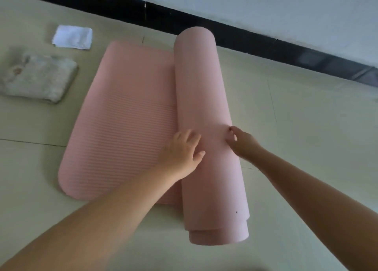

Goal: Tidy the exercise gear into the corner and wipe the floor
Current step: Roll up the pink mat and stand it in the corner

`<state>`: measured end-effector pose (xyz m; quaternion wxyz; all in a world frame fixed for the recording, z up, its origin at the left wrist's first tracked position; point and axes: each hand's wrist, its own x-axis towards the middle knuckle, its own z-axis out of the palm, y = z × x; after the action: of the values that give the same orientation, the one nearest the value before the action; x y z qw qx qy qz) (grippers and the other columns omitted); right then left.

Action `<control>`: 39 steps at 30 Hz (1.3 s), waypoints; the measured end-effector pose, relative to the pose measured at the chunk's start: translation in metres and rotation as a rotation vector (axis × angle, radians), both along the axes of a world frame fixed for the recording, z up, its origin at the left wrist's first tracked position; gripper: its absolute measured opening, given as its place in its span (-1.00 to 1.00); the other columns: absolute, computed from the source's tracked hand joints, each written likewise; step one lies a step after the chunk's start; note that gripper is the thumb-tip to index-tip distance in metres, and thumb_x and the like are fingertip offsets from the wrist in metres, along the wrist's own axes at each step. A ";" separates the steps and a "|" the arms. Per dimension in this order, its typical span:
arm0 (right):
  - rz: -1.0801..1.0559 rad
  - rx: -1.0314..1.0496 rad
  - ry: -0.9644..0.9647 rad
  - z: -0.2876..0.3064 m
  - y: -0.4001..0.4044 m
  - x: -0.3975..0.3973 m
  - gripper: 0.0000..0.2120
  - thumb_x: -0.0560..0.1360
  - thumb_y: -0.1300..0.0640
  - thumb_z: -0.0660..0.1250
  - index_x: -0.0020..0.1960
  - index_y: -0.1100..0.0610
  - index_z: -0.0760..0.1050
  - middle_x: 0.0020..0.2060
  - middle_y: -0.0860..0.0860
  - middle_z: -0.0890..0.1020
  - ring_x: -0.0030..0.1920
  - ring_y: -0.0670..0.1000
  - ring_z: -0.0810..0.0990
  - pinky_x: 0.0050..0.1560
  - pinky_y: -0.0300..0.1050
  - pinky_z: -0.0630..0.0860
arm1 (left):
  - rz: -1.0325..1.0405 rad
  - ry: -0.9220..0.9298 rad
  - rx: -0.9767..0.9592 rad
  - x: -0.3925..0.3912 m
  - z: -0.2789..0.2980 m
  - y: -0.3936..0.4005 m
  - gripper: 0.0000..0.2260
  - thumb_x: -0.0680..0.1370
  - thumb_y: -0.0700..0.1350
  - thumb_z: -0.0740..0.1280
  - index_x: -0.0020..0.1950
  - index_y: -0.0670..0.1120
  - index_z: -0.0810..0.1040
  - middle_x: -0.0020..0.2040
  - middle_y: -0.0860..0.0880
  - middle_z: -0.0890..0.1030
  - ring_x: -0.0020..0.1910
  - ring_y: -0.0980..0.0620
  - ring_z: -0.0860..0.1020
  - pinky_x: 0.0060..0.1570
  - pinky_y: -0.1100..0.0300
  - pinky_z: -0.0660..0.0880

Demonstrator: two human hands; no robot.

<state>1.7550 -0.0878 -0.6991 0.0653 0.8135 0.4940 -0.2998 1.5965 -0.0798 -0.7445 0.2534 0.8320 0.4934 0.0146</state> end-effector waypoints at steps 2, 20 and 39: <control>-0.057 0.038 0.014 -0.005 0.003 0.000 -0.64 0.63 0.22 0.00 0.36 0.32 0.31 0.31 0.27 0.45 0.29 0.24 0.43 0.26 -0.03 0.37 | -0.041 0.032 -0.036 0.005 -0.007 -0.007 -0.44 0.62 0.10 0.10 0.55 -0.06 0.05 0.56 -0.07 0.04 0.55 -0.03 0.05 0.48 0.13 0.09; 0.025 0.530 0.634 0.003 0.019 -0.123 -0.61 0.48 0.41 0.09 0.21 0.22 0.52 0.15 0.11 0.57 0.06 0.02 0.51 0.01 -0.26 0.42 | 0.413 0.094 -0.130 -0.125 0.002 -0.032 -0.24 0.45 0.20 -0.20 0.55 -0.21 -0.02 0.58 -0.10 -0.07 0.57 0.00 -0.06 0.49 0.25 -0.11; 0.516 0.518 0.558 -0.021 0.047 -0.177 -0.53 0.52 0.42 0.11 0.39 0.18 0.37 0.43 0.10 0.37 0.42 0.04 0.36 0.32 -0.40 0.18 | 0.795 -0.121 0.025 -0.185 0.013 -0.038 -0.47 0.50 -0.07 0.11 0.45 -0.22 0.31 0.45 -0.14 0.37 0.44 -0.04 0.34 0.38 0.24 0.21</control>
<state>1.5782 -0.0408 -0.7204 -0.2031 0.5415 0.7377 -0.3482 1.4116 -0.1182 -0.7314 0.2463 0.5770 0.7607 0.1663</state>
